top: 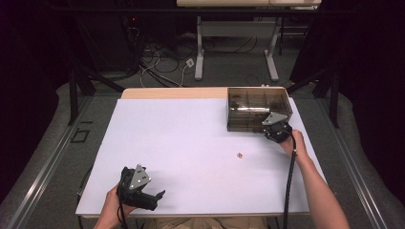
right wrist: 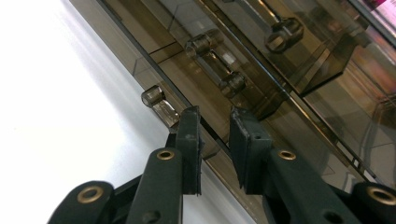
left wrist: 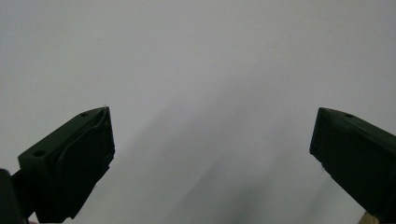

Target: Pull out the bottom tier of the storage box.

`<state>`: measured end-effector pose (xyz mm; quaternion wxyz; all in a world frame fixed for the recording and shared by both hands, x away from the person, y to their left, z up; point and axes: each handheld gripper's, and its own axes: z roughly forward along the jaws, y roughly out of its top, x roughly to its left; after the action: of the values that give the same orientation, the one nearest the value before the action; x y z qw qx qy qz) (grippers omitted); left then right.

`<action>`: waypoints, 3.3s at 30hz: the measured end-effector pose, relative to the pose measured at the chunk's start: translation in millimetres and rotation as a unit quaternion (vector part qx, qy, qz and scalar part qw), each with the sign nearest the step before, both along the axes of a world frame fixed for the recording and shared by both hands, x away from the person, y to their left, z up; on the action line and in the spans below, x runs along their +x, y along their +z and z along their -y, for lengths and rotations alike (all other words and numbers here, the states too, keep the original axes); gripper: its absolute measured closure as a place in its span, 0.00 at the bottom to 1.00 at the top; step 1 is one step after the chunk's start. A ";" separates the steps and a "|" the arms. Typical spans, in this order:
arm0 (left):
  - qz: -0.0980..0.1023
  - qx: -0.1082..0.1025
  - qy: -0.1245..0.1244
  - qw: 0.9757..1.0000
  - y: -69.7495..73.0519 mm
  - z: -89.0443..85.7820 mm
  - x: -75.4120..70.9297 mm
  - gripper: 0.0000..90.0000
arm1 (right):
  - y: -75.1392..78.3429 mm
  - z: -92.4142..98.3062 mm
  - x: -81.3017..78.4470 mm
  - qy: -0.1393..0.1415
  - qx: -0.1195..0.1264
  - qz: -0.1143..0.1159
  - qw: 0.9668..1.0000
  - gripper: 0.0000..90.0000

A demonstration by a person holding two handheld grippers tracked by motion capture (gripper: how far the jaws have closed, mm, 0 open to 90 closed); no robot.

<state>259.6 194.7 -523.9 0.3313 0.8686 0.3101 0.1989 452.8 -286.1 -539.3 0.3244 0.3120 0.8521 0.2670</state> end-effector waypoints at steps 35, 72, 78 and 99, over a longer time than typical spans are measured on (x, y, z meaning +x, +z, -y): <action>-0.007 0.006 -0.007 1.000 0.8 -0.7 0.7 0.00 | -0.4 2.1 -21.5 0.020 0.007 -0.018 1.000 0.84; -0.002 0.005 -0.001 1.000 -0.7 -1.2 0.2 0.00 | 4.9 6.0 -24.4 0.043 0.005 -0.050 0.998 0.85; 0.000 0.003 0.000 1.000 -0.8 -1.3 0.0 0.00 | 4.7 6.3 -24.2 0.047 0.009 -0.048 0.998 0.85; -0.005 0.006 -0.003 1.000 -0.6 -1.3 0.4 0.00 | 9.0 9.0 -25.7 0.057 0.003 -0.066 0.996 0.87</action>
<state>260.0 196.1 -524.5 0.3250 0.8727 0.3077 0.1949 427.1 -295.1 -530.3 0.2512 0.2804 0.8874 0.2662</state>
